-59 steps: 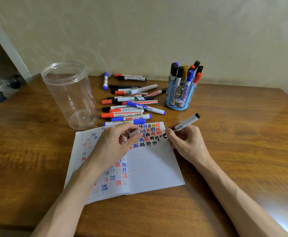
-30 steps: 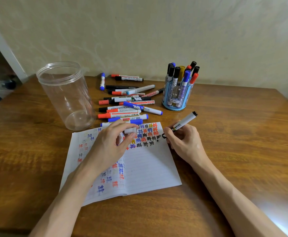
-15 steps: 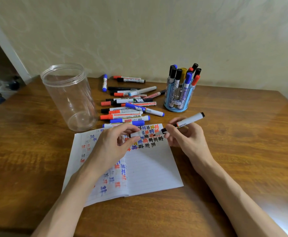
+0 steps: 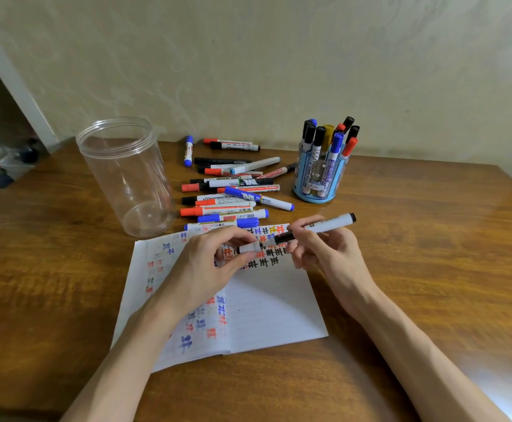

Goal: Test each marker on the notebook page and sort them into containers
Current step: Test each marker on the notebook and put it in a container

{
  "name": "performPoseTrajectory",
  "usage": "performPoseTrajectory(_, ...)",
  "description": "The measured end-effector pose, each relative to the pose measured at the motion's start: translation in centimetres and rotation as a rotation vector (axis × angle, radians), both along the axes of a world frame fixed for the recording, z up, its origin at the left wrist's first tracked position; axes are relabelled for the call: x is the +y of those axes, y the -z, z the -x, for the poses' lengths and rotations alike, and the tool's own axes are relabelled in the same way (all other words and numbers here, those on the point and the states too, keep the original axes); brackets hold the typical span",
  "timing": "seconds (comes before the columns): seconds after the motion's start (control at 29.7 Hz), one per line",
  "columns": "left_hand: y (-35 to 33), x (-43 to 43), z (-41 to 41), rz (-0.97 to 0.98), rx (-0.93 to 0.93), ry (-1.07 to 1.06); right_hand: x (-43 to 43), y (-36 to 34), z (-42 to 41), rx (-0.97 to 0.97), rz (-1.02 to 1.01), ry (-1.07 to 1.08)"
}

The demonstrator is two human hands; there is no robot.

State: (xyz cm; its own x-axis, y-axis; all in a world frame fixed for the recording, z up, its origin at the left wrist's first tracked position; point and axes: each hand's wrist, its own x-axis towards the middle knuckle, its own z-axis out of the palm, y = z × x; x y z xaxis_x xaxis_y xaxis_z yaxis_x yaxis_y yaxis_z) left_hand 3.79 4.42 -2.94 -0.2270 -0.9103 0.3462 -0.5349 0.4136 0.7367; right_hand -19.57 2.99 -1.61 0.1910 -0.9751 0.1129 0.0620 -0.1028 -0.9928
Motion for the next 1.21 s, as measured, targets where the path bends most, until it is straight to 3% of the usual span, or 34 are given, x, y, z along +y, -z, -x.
performPoseTrajectory(0.27,-0.3,0.4,0.2,-0.068,0.068,-0.017,0.1,-0.2,0.8,0.158,-0.028,-0.080)
performPoseTrajectory(0.47,-0.3,0.4,0.1,-0.058,0.059,-0.050,-0.4,-1.0,2.1,0.137,-0.137,-0.168)
performPoseTrajectory(0.67,-0.1,0.5,0.0,-0.014,0.047,-0.056,-0.6,-0.4,2.2,0.346,0.024,-0.137)
performPoseTrajectory(0.94,0.2,0.2,-0.1,-0.026,0.061,-0.104,-0.4,0.9,1.0,0.353,0.123,-0.119)
performPoseTrajectory(1.21,-2.0,0.7,-0.9,-0.149,0.290,-0.040,-0.4,-0.1,0.1,0.280,0.167,-0.169)
